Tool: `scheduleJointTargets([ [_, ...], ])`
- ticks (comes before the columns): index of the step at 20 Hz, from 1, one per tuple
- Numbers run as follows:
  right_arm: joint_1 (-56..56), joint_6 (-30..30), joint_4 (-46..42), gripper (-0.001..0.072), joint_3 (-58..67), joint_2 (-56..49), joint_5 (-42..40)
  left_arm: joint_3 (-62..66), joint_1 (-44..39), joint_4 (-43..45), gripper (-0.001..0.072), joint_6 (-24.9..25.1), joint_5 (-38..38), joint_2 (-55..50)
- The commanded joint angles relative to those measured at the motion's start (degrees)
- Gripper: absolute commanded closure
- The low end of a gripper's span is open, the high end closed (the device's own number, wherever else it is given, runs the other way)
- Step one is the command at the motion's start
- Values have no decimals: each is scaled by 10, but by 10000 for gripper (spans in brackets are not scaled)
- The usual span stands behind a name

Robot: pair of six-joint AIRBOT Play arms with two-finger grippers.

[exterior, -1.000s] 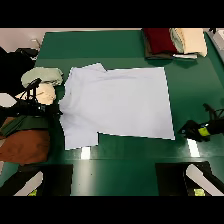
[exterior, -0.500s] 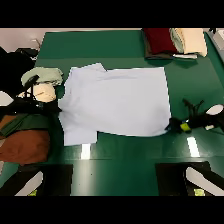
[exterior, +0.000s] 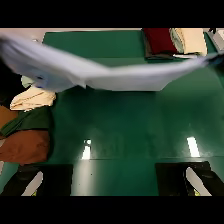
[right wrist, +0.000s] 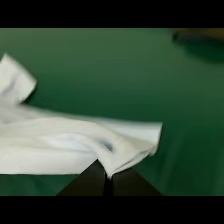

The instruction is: Fold the shirts.

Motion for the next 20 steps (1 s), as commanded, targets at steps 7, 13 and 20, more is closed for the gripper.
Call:
scheduleJointTargets([
  [7,-125,33,2,701,366,-66,125,209,0,19,683,-21,17,-26],
  [13,-24,35,-40,701,189,-174,135,97,0,-18,682,-20,-119,-219],
  [20,52,36,-125,701,45,-409,54,-49,0,-37,682,23,-41,-478],
])
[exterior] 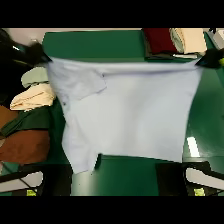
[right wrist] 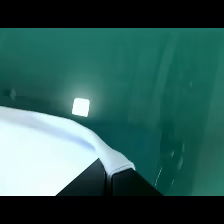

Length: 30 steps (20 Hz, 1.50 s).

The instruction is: Fold the shirts.

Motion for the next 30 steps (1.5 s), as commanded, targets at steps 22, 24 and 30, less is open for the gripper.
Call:
scheduleJointTargets([
  [22,19,5,49,388,-120,-92,-85,-122,-2,104,162,-16,-46,-101],
  [24,15,4,46,387,-120,-47,-40,-181,-6,152,162,-17,-48,-23],
  [30,22,4,45,387,-120,72,7,-542,-7,113,162,-50,12,238],
])
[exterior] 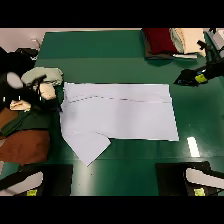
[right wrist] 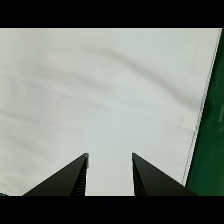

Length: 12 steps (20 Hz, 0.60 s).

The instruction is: Fold the shirts.

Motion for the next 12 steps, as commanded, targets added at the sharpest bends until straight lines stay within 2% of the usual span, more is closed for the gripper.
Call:
scheduleJointTargets([
  [1,4,0,4,387,-1,63,17,-192,0,-38,162,-19,37,133],
  [5,11,1,4,387,-1,95,15,-281,0,-115,162,-3,69,156],
  [11,10,1,4,387,-1,107,19,-327,0,-205,164,38,125,155],
  [12,10,1,4,387,-1,107,19,-327,0,-215,218,38,129,155],
])
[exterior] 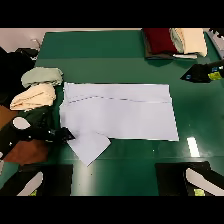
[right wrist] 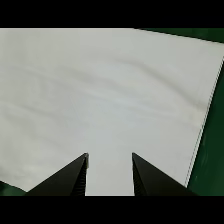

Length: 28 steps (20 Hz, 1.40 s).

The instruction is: Fold the shirts.

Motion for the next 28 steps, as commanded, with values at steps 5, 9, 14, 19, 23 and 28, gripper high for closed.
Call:
scheduleJointTargets([
  [5,-32,0,-6,387,-45,23,31,15,0,-42,682,53,13,4],
  [9,-145,0,-86,383,-255,95,42,83,0,-14,683,58,-31,4],
  [14,-282,-27,-76,240,-496,94,17,122,0,-13,682,68,-36,4],
  [19,-243,-37,17,266,-541,35,-76,122,0,-7,682,74,-36,4],
  [23,-162,-37,29,465,-538,-5,-114,123,0,1,682,77,-46,4],
  [28,-113,-46,-18,700,-486,54,-74,162,0,72,685,50,-110,55],
])
